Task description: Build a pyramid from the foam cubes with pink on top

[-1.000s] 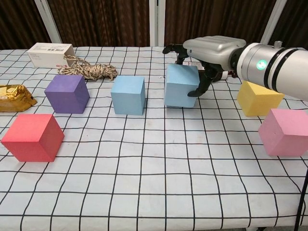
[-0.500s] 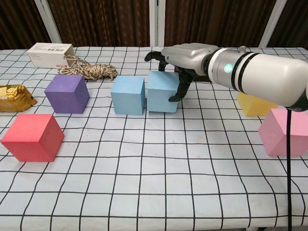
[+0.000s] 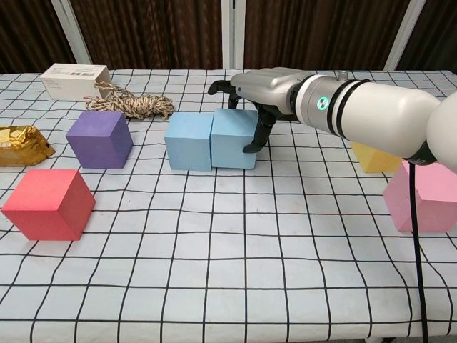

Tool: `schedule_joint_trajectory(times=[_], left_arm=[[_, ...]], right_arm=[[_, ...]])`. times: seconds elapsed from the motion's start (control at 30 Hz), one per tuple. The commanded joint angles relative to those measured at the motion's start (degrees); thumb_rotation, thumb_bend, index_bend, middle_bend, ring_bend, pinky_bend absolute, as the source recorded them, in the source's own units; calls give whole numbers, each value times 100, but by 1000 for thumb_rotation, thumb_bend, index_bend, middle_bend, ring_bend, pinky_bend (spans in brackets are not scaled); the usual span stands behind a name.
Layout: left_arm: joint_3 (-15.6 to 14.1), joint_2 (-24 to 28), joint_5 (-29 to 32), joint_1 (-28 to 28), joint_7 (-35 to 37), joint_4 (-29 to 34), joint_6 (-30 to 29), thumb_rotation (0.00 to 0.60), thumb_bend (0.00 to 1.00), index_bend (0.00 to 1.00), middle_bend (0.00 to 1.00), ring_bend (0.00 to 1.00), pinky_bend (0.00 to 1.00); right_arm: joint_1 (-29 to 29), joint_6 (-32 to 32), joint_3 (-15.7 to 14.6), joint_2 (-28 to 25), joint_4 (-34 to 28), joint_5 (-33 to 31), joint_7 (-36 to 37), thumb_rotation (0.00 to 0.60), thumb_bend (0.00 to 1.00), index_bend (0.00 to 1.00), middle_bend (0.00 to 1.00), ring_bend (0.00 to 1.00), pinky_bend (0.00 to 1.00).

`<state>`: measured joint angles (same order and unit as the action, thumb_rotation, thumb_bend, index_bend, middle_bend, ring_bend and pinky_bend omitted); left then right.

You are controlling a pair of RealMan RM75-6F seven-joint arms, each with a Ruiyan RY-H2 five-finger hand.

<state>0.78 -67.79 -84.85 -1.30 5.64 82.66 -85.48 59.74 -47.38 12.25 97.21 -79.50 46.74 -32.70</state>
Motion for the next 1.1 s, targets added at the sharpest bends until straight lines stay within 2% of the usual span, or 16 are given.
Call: schedule_joint_trajectory(times=[0.03, 0.9, 1.1], left_arm=[[-1, -3, -1, 6, 13, -14, -5, 600, 0, 134, 133, 105, 192], [29, -15, 34, 22, 130, -103, 2, 600, 0, 134, 133, 106, 192], [25, -20, 40, 34, 168, -143, 5, 600, 0, 134, 133, 106, 192]], right_arm=[[30, 20, -16, 38, 56, -26, 2, 600, 177, 0, 405, 22, 21], [200, 132, -53, 139, 262, -172, 98, 600, 176, 0, 404, 22, 29], [222, 144, -64, 136, 280, -206, 106, 600, 138, 0, 378, 21, 29]])
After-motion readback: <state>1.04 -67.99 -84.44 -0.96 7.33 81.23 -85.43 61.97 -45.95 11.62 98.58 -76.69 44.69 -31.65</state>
